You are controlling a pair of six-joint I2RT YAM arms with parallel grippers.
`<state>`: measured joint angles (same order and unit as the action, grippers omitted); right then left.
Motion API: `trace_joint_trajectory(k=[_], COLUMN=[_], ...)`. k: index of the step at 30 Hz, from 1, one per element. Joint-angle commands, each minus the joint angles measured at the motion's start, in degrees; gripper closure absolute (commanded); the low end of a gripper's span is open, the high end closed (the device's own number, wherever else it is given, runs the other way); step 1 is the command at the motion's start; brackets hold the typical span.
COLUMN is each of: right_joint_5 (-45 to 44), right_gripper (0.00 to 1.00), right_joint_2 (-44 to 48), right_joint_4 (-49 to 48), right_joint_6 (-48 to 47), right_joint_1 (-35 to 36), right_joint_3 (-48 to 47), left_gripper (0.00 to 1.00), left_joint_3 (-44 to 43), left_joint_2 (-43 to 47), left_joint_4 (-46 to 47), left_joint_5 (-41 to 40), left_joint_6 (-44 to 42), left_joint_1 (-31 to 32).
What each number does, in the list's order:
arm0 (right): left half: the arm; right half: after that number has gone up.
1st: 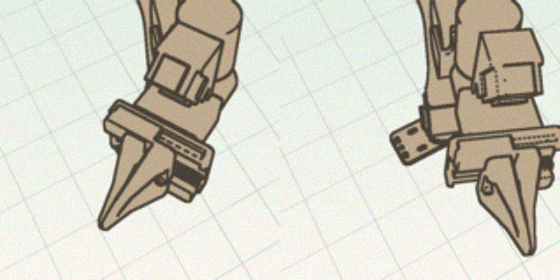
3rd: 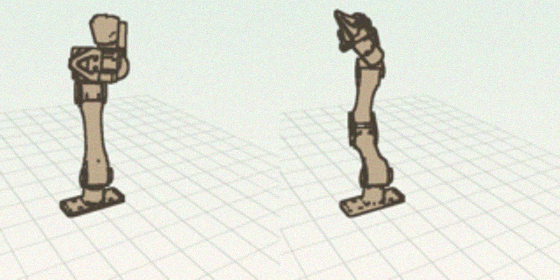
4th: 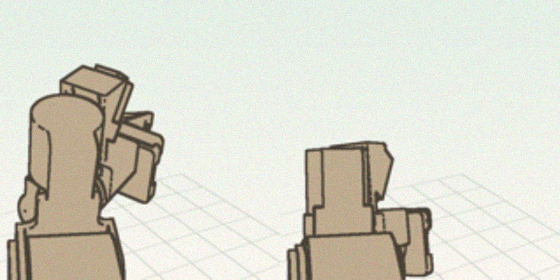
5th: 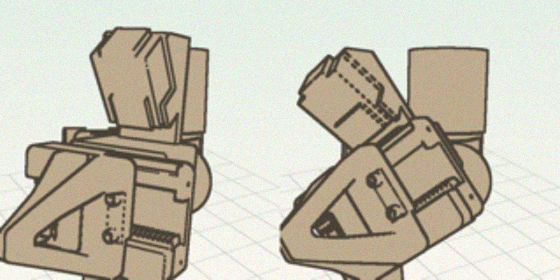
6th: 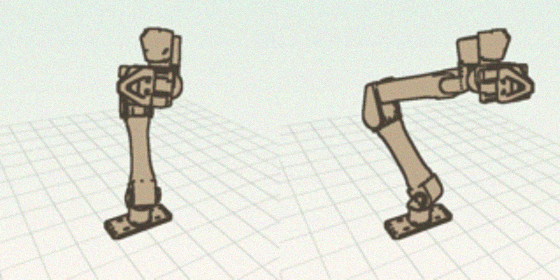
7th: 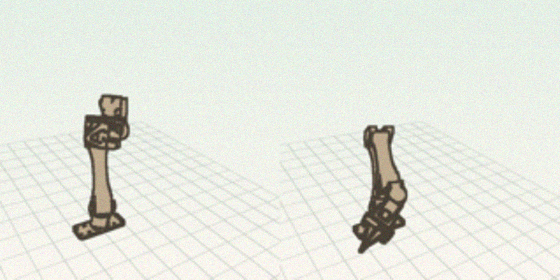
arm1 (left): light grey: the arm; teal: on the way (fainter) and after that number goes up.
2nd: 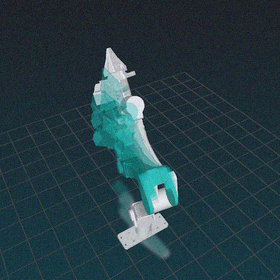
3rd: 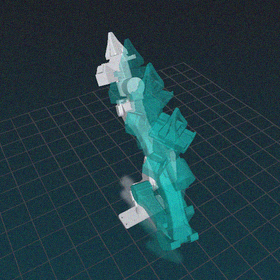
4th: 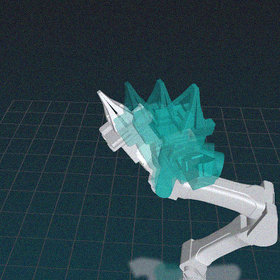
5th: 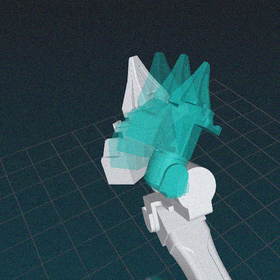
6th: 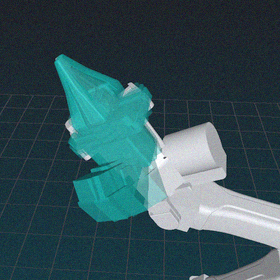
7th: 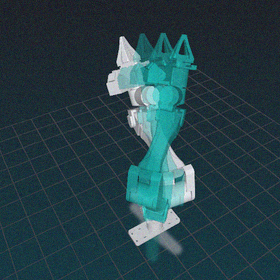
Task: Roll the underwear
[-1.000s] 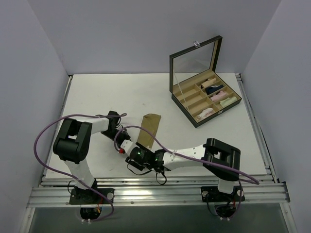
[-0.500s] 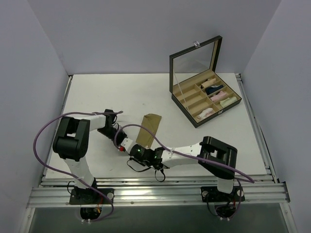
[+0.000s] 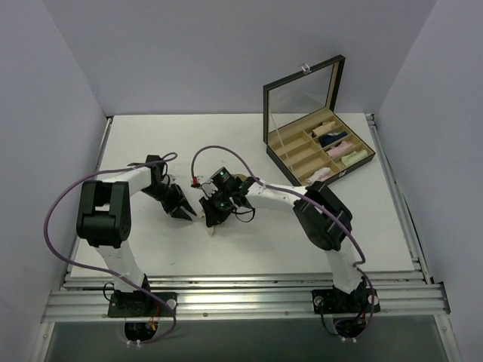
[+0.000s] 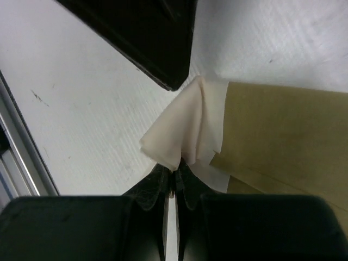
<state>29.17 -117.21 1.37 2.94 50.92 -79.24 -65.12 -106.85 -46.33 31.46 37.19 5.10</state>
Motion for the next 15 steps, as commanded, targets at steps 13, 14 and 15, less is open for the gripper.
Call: trace_joint_trajectory(k=[13,14,15], right_joint_5=[20.05,20.22,20.40], right_gripper=[1.00,1.00,1.00], right_joint_2=[-9.88,-9.97,-10.06], right_joint_4=[10.23,10.67,11.72], right_joint_6=[2.16,2.07,1.90], right_joint_1=[-5.47,-5.48,-5.65], right_joint_3=[-9.52,-10.14,-10.93], left_gripper=[0.61,0.61,0.61], left_joint_3=[6.50,6.06,5.80], left_joint_2=[8.41,7.98,7.62], left_joint_4=[13.37,13.28,13.28], left_joint_5=[1.41,1.84,2.46], left_joint_6=[-1.76,-2.12,-2.47], left_joint_1=[-0.01,-0.09,-0.09])
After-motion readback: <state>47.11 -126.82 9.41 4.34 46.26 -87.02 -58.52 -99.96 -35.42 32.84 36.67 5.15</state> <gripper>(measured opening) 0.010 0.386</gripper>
